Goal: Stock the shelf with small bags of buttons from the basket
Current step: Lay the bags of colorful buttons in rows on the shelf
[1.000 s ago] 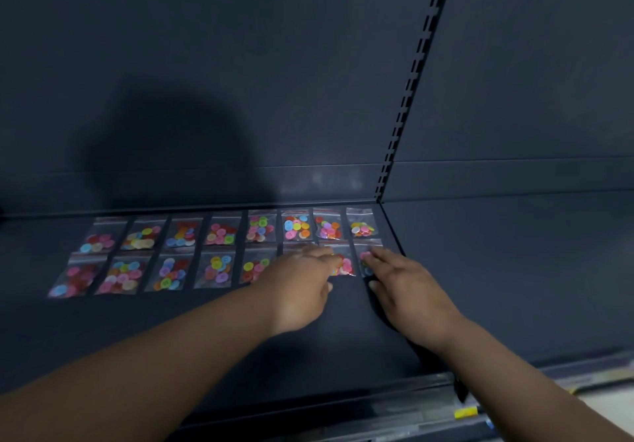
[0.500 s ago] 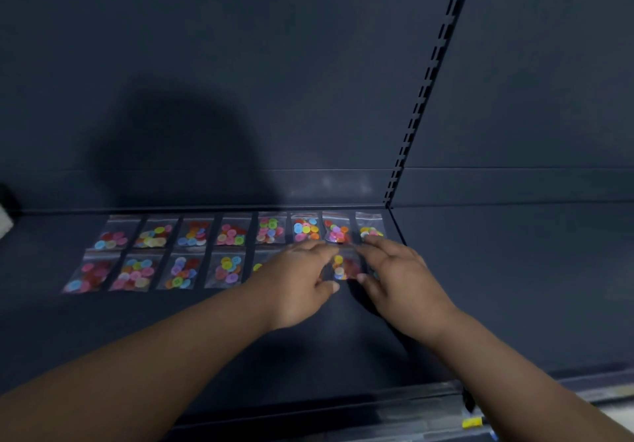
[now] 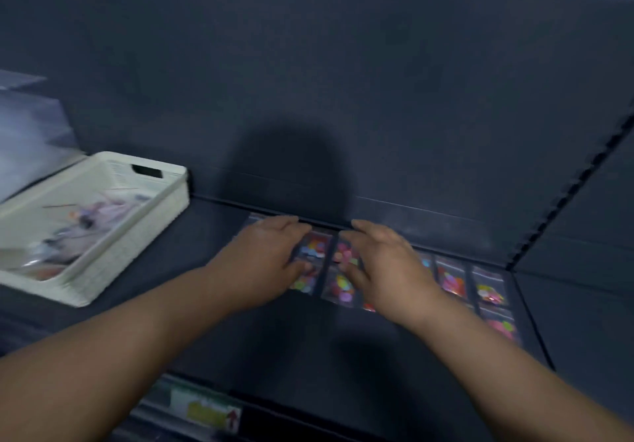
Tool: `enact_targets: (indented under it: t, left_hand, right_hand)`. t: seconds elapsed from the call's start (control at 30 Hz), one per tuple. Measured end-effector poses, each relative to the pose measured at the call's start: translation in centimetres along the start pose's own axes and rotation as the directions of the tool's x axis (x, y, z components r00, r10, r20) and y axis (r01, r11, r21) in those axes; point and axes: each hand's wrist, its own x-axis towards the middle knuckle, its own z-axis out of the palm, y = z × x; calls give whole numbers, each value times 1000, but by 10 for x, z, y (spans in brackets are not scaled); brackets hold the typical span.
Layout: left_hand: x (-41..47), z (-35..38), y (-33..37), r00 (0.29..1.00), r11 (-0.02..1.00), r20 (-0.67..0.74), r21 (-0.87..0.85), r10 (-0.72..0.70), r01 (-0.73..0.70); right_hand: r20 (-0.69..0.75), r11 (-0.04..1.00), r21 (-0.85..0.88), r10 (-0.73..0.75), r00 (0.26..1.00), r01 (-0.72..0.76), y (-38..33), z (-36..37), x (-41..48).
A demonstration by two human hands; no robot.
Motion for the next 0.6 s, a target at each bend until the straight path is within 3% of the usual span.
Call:
enact_targets:
  t: [0.2,0.4,0.6]
  left_hand:
    - [-37,-46,-80,983,989,-127,49,-132,139]
    - [-73,-90,-187,938,943,-137,57,-318,328]
    - [-101,-110,-286,911,910,-96,67,-402,409]
  right_hand:
    - [30,988,-22,-155,987,156,-70,9,55]
    - [47,977,25,-211,976,210,-157,28,113]
    - [69,971,70,-233,970,228,-237,61,168]
